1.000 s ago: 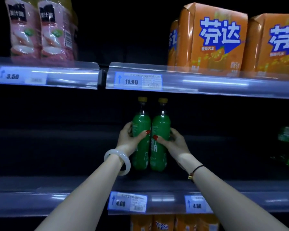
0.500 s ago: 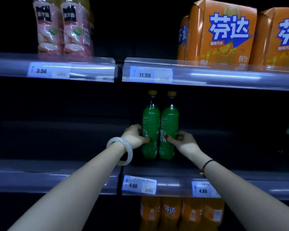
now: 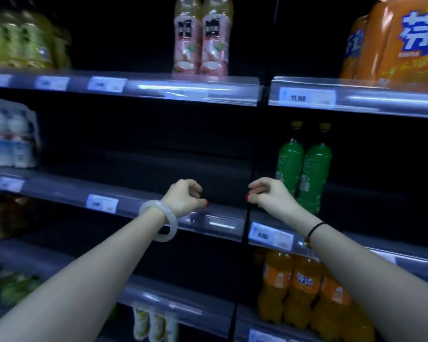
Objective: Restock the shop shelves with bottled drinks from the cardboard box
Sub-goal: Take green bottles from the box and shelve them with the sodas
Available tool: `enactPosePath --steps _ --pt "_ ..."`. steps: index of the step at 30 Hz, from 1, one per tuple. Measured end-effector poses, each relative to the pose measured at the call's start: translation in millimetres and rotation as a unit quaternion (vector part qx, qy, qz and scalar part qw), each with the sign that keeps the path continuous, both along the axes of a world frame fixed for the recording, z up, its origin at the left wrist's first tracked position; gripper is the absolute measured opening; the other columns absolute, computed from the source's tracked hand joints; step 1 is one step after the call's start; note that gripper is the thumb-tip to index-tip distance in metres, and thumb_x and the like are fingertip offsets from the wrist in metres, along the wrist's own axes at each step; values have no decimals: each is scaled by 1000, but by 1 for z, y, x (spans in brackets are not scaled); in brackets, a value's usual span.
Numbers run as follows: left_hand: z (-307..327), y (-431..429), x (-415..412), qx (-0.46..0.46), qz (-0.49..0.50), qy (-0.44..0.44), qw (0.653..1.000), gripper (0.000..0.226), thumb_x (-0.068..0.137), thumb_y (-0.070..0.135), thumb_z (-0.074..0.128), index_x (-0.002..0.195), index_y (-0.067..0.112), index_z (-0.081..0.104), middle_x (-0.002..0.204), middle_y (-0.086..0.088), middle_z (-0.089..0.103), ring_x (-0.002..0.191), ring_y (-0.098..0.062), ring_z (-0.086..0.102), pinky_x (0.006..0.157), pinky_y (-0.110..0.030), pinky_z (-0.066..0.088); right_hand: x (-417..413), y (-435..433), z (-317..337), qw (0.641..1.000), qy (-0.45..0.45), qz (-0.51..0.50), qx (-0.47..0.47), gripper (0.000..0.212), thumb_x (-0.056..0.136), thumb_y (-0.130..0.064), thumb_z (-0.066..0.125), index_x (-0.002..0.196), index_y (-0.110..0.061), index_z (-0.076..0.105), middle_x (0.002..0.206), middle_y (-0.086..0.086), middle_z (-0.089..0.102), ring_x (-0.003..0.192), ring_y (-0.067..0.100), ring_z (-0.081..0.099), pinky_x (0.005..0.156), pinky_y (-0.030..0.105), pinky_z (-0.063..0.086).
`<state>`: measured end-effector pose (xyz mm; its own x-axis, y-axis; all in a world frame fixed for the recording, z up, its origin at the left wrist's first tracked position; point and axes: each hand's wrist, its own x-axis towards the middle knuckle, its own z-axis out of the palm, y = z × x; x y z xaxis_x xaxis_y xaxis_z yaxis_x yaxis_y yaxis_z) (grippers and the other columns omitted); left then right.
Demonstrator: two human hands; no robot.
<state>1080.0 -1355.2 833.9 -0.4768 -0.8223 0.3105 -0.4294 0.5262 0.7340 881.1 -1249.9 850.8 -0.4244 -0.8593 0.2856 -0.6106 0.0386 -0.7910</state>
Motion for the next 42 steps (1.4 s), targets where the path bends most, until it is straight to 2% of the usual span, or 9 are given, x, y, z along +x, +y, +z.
enactPosePath --steps 6,12,17,20,25,28,32,37,42 --pt "-34 -15 150 45 88 -31 995 37 75 19 76 108 11 60 100 -5 65 92 -18 63 91 -32 51 142 -60 -36 986 48 152 53 30 76 -6 72 103 -17 61 97 2 64 95 18 63 89 30 50" --pt "-80 -17 345 88 206 -102 969 32 73 19 76 101 10 63 88 -4 64 86 -19 63 77 -26 49 314 -111 -97 953 67 267 129 29 76 -8 72 104 -14 63 95 3 63 93 18 62 83 28 49" --pt "-124 -2 491 146 292 -134 936 36 80 21 69 111 10 59 105 -7 66 93 -19 60 72 -27 45 451 -141 -161 930 42 322 172 31 77 -6 71 107 -9 63 96 5 62 91 20 61 77 27 48" --pt "-159 4 556 194 326 -130 916 41 83 24 68 118 8 56 112 -8 63 96 -19 58 74 -27 45 517 -159 -194 910 37 358 208 35 77 -7 71 110 -7 61 102 7 61 100 22 60 84 31 49" --pt "-219 -9 641 242 390 -92 884 39 81 21 71 115 9 56 108 -6 62 91 -15 58 60 -16 41 613 -211 -231 877 45 406 252 26 82 -6 67 106 -9 58 101 5 57 95 21 57 75 27 45" --pt "-249 -23 681 278 414 -89 862 38 80 19 71 114 10 57 104 -3 61 92 -16 58 71 -20 43 668 -249 -260 860 56 431 269 25 80 -6 70 102 -8 59 100 9 61 98 24 60 83 34 48" --pt "-295 -58 733 310 449 -91 833 38 80 20 71 114 10 58 109 -4 63 101 -18 59 78 -24 46 733 -300 -308 827 77 466 305 31 80 -11 70 110 -6 61 97 6 59 100 23 59 81 28 45" --pt "-351 -107 781 332 480 -67 809 38 81 20 70 115 11 58 108 -5 61 98 -18 58 79 -24 46 796 -360 -365 797 104 488 341 33 81 -9 70 112 -7 59 103 8 59 102 22 57 80 24 40" --pt "-419 -126 822 401 479 -65 778 26 79 16 70 101 12 58 91 -3 59 89 -20 58 72 -26 44 841 -392 -439 765 149 493 388 30 77 -12 71 105 -14 60 91 0 58 100 23 60 90 35 49"
